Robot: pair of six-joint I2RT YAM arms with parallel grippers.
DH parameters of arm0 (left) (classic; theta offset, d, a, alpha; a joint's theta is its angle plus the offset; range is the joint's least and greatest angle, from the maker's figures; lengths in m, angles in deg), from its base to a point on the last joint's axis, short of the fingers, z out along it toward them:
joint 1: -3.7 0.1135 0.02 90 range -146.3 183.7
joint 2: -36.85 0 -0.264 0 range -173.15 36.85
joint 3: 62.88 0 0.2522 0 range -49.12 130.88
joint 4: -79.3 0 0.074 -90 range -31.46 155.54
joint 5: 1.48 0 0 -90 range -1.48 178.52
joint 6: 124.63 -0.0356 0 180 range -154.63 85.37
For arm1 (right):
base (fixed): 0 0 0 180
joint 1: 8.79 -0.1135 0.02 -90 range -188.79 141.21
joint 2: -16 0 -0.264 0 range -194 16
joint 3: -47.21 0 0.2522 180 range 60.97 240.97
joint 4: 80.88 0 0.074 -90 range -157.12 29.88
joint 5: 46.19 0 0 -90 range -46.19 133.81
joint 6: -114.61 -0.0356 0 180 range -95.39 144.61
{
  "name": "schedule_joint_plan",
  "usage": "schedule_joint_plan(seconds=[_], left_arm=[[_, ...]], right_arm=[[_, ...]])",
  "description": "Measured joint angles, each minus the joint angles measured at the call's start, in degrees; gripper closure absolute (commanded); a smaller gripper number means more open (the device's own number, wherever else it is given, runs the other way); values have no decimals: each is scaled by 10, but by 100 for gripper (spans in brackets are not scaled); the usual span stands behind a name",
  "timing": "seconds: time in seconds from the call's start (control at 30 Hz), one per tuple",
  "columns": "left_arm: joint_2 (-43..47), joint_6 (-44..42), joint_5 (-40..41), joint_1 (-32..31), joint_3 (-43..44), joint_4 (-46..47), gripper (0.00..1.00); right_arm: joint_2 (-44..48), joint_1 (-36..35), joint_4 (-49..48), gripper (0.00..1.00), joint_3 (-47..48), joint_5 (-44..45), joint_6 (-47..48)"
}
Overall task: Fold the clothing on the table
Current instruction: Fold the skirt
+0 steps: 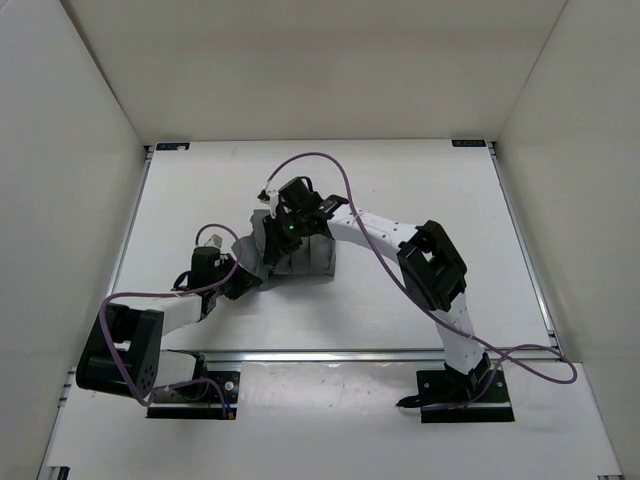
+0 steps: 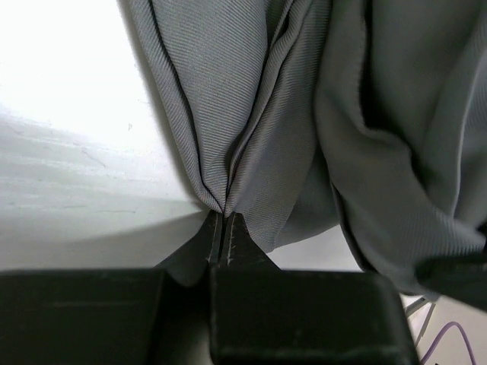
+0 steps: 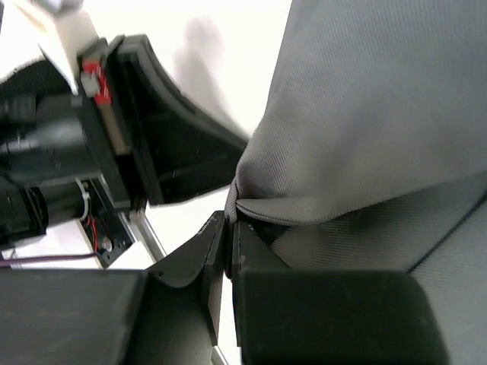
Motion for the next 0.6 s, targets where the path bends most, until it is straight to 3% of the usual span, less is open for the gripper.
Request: schedule_joint_plan(seconds=[0.23,0.33,0.37,0.4,0.43,0.53,0.6], left_arm=[[19,-4,-2,1,-10,-7,99],[24,-12,-3,4,-10,-13,78],[26,-14,-6,6,-11,-14,73],[27,-14,-11,10,-14,-12,61],[29,-15,-17,14,-17,-10,52],[41,-13,-35,19,-21,-1,45],[49,-11,-38,19,-22,-4,44]], right_arm=[[-53,-6,9,100,78,-14,-8],[-65,-10,10,100,78,-30,-12],[-65,-10,5,96,71,-35,-14],[-65,-10,-5,92,59,-47,-16],[-65,-10,-13,82,49,-59,-19],[-66,-10,-16,64,33,-85,-21],[-64,-10,-21,60,33,-95,-11]])
